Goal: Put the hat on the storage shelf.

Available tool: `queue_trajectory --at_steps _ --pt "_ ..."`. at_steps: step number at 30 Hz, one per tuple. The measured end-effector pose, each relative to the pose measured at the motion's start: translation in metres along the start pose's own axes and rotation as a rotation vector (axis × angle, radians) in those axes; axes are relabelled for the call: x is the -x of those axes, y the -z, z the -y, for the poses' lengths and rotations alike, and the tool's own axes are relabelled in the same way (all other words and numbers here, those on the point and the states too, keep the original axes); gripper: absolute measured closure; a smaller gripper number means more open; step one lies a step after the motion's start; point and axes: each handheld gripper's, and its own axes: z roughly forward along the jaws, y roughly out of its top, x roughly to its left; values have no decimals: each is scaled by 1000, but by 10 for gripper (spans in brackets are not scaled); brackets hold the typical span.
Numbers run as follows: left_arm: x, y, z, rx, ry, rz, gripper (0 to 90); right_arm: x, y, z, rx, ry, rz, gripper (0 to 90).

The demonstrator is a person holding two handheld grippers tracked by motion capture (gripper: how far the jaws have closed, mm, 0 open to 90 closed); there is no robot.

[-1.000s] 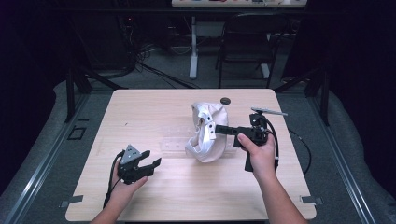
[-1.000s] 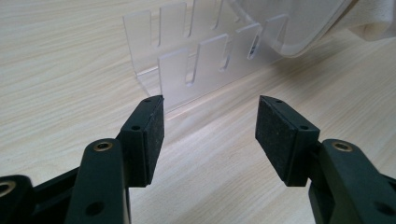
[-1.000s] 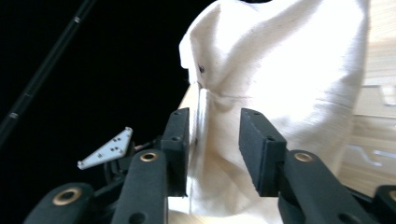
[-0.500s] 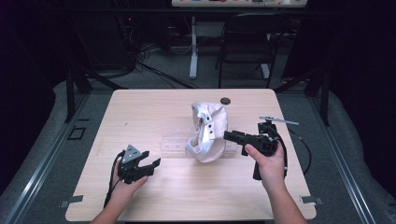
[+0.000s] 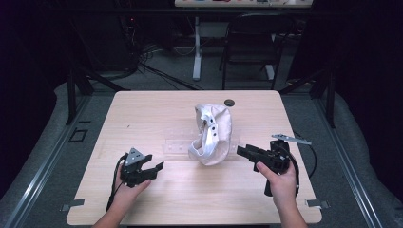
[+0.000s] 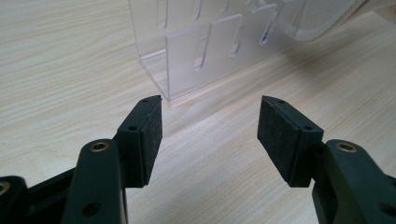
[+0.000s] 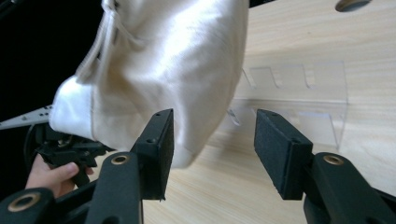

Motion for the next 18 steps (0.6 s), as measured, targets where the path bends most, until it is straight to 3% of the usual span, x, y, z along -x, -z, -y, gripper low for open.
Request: queue_trajectory --at_steps 12,18 --pt "2 -1 1 -10 -7 -1 408 20 4 35 10 26 93 483" --pt "6 -4 2 -14 -14 6 409 28 1 52 22 33 113 481"
